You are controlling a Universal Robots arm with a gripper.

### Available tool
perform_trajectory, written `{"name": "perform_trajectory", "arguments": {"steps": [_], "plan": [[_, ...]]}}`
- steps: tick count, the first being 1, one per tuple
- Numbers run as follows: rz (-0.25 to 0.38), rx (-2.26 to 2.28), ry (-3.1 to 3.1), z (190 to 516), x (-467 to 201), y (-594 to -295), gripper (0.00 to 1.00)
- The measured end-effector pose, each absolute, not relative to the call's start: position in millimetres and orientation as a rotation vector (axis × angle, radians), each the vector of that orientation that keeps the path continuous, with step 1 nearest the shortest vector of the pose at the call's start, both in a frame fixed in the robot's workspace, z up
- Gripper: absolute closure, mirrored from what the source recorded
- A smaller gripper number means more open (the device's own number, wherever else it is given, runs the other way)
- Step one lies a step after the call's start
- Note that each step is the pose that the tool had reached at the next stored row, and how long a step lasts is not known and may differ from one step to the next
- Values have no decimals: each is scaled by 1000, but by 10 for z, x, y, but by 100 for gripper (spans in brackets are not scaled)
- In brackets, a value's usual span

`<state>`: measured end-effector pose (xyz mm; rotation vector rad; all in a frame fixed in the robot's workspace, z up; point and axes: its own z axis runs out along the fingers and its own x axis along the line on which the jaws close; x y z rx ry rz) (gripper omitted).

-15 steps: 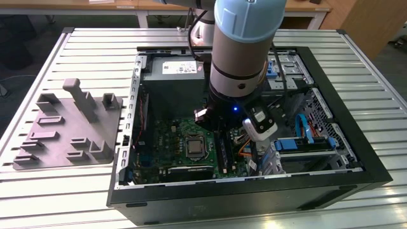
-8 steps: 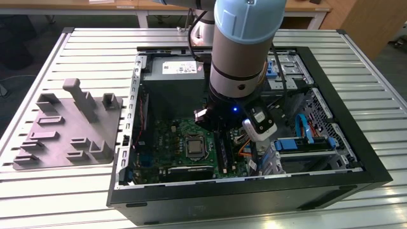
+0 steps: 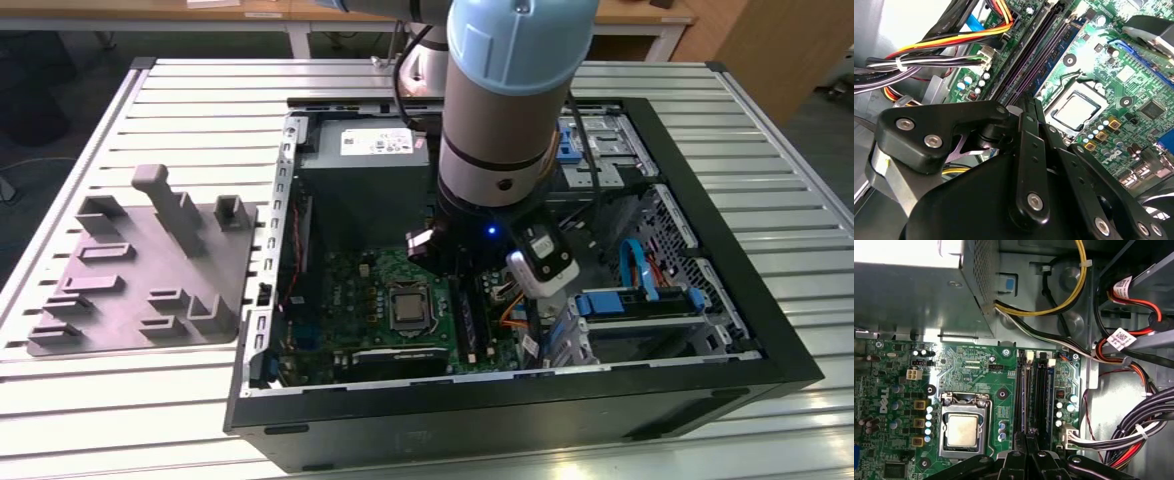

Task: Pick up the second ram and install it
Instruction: 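Insert the second ram into the second slot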

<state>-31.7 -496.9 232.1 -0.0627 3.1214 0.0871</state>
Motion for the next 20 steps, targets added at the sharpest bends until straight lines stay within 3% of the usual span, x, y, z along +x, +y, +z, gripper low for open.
{"name": "perform_trajectory", "arguments": {"steps": [20], "plan": [[89,-63,3121,2284,-318,-4960,89]]}}
